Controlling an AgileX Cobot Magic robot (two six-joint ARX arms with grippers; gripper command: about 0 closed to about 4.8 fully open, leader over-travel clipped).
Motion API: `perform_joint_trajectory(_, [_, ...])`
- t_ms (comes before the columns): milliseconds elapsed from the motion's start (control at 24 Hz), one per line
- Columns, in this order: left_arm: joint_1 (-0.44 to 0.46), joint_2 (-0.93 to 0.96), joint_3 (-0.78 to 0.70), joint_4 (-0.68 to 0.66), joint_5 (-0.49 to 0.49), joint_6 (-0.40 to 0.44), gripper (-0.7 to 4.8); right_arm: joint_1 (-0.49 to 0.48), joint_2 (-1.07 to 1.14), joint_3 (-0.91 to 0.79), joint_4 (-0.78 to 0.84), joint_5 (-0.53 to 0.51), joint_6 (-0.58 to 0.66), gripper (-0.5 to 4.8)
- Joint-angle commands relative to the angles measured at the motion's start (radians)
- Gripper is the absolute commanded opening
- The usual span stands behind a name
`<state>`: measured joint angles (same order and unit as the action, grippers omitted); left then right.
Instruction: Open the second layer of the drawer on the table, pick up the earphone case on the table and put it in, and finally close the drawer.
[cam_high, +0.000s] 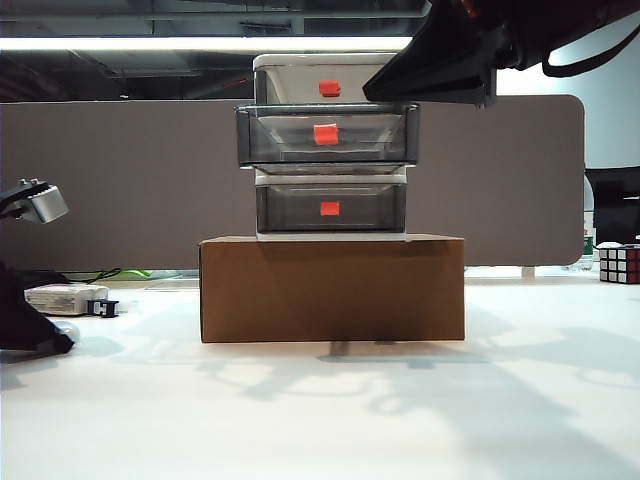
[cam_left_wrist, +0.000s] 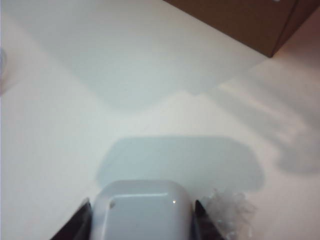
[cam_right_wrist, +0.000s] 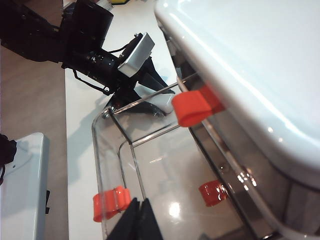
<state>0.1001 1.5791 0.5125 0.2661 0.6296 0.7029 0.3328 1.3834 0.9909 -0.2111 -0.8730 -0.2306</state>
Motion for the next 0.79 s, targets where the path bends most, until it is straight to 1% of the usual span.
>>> perform_joint_trajectory(42, [0.003,0.012,-0.003,-0.063,-0.031,0.034,1.63,0.001,-0.003,0.003,0.001,-0.009,-0.006,-0.05])
perform_joint_trajectory(83, [0.003,0.013,-0.003,-0.067,-0.027,0.034,1.07,0.0,-0.003,0.003,0.001,-0.009,-0.006,-0.05])
perform_joint_trajectory(125, [0.003,0.011,-0.003,-0.063,-0.022,0.033,0.81,0.0,-0.003,0.003,0.001,-0.009,-0.006,-0.05])
perform_joint_trajectory(250, [0.002,-0.018,0.008,-0.044,-0.014,-0.016,0.75,0.001,-0.003,0.003,-0.003,-0.009,-0.006,-0.05])
perform_joint_trajectory(375, [0.002,-0.105,0.027,-0.072,0.047,-0.058,0.75,0.0,-0.003,0.003,-0.003,-0.011,-0.005,-0.05])
perform_joint_trajectory(416, [0.002,-0.167,0.028,-0.078,0.079,-0.087,0.75,0.0,-0.003,0.004,-0.002,-0.013,-0.005,-0.05])
perform_joint_trajectory(458, [0.002,-0.23,0.028,-0.093,0.124,-0.094,0.75,0.0,-0.003,0.004,-0.002,-0.013,-0.005,-0.05])
perform_joint_trajectory(541, [-0.016,-0.351,0.028,-0.138,0.174,-0.107,0.75,0.0,-0.004,0.004,-0.002,-0.013,-0.005,-0.05])
perform_joint_trajectory(583, [-0.032,-0.401,0.028,-0.153,0.179,-0.126,0.75,0.0,-0.004,0.004,-0.002,-0.013,-0.005,-0.05])
perform_joint_trajectory(624, [-0.048,-0.442,0.028,-0.164,0.181,-0.141,0.76,0.0,-0.004,0.004,-0.002,-0.014,-0.005,-0.05])
perform_joint_trajectory(666, [-0.103,-0.536,0.028,-0.177,0.206,-0.16,0.75,0.0,-0.004,0.004,-0.002,-0.014,-0.005,-0.05])
perform_joint_trajectory(708, [-0.145,-0.584,0.028,-0.174,0.211,-0.16,0.75,0.0,-0.005,0.005,-0.002,-0.014,-0.005,-0.05])
perform_joint_trajectory(791, [-0.29,-0.69,0.03,-0.123,0.165,-0.154,0.76,0.0,-0.006,0.005,-0.002,-0.013,-0.005,-0.05])
